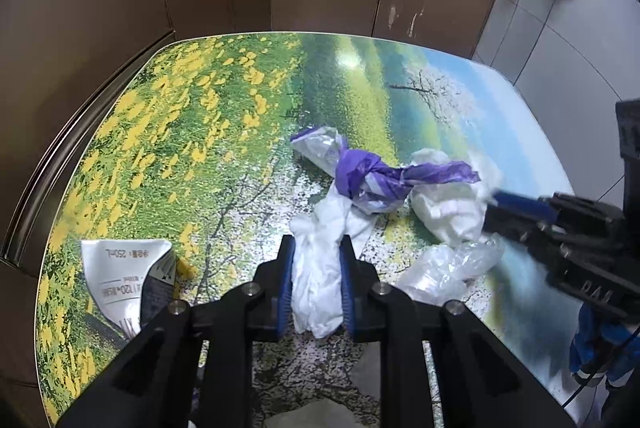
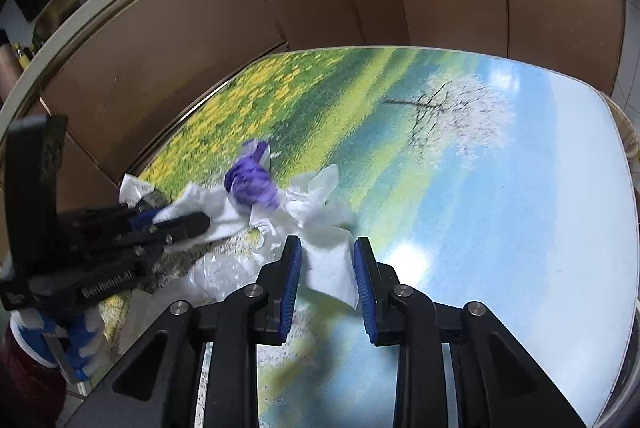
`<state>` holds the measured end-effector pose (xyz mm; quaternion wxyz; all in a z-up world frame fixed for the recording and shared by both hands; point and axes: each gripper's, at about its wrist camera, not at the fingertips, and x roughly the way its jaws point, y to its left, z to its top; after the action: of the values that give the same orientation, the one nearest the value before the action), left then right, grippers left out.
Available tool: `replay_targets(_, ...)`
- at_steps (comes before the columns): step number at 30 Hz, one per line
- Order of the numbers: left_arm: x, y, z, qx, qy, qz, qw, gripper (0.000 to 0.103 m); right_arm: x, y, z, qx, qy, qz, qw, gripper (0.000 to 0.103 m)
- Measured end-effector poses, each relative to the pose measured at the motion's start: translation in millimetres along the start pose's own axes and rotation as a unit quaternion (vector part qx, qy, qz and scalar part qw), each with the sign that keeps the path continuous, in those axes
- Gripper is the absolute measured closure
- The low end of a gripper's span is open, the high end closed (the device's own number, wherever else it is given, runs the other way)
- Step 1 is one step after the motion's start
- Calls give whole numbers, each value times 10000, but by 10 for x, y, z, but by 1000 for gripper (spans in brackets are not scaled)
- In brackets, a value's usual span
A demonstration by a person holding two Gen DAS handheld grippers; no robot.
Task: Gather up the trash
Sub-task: 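Grasp a white tissue with the left tool while the right tool grasps another tissue, then carry both tissues over the trash bin and open both tools to drop them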
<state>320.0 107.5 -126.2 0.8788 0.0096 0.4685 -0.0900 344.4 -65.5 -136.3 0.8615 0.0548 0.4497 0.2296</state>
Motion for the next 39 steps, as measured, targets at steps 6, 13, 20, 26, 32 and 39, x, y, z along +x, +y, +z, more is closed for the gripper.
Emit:
replay_targets(6,-94,18,3,-35,-107,1,9999,85,-86,6,-104,-86,-30,-95,9999,101)
replay_targets(13,-315,12,-14,-87,-305,-22,9995,86,-441,-75,-183,-14,-334,-240,9992,102)
replay_targets(20,-641,17,-43,-122,-571,-70,9983,86,-838,-8,-273,-39,-596,-314,9977,102)
replay_targets(26,-976,7,-89,-97,-828,-67,9965,86,-1134,95,-366,-93,-807,-345,9961,102)
replay_targets(32,-1245,-47,-168,-50,-997,-67,9950,86,-1421,182,-496,-121,-1016,-398,9940,102)
replay_targets(39,-1422,-281,-211,134,-1090,-146,9938,86,-1767,128,-654,0,-1271,-499,9906,102)
